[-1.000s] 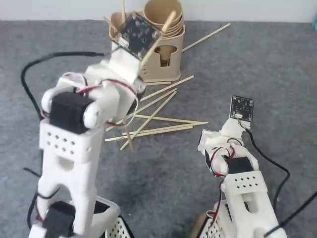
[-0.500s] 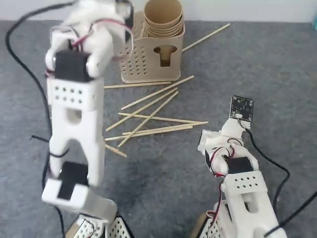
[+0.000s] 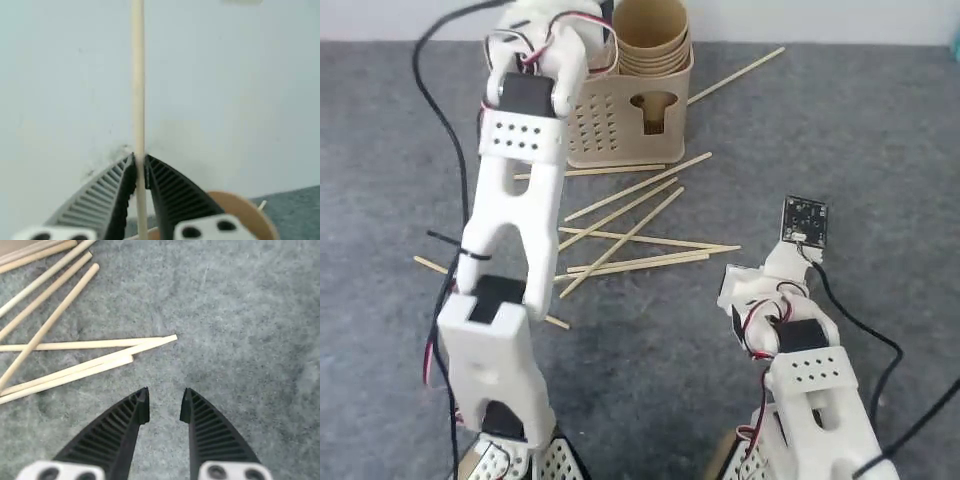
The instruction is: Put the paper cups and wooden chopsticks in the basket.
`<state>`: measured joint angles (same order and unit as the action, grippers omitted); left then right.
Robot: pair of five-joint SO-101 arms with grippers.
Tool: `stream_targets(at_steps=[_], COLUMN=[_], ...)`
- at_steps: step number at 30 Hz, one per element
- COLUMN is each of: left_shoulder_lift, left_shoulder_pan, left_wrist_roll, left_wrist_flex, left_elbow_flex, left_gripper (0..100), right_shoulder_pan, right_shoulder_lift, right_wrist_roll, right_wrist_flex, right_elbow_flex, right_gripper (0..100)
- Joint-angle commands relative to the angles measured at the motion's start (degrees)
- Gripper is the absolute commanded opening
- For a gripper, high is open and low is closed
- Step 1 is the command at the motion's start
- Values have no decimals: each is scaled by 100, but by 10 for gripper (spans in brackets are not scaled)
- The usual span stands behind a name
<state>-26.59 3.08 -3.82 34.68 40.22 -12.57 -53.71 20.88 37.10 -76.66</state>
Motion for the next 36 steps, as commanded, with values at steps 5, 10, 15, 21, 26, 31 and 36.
stream_targets(at_steps=[5, 10, 15, 21, 26, 31, 36], left_shoulder_lift=[-536, -422, -44, 536, 1134, 1811, 2840], left_shoulder_pan=[-413, -475, -589, -782, -914, -1002, -1424], left_wrist_roll=[-35, -97, -220, -114, -114, -132, -105], left_wrist_flex=[-668, 343, 1749, 3552, 5178, 6620, 6585], left_elbow_flex=[312, 462, 954, 1464, 1719, 1701, 295], left_gripper=[23, 224, 298, 299, 299, 298, 298], right_shoulder_pan=[-13, -13, -13, 4, -13, -409, -1262], right_shoulder_lift=[-101, -92, -84, -127, -75, 330, 1569], right_wrist_roll=[53, 53, 53, -580, -2207, -3007, -3420], right_wrist_flex=[-110, -110, -119, -57, 127, 1525, 1657], right_elbow_flex=[44, 44, 44, 44, 255, 1530, 2286], right_gripper=[118, 121, 121, 122, 122, 124, 201])
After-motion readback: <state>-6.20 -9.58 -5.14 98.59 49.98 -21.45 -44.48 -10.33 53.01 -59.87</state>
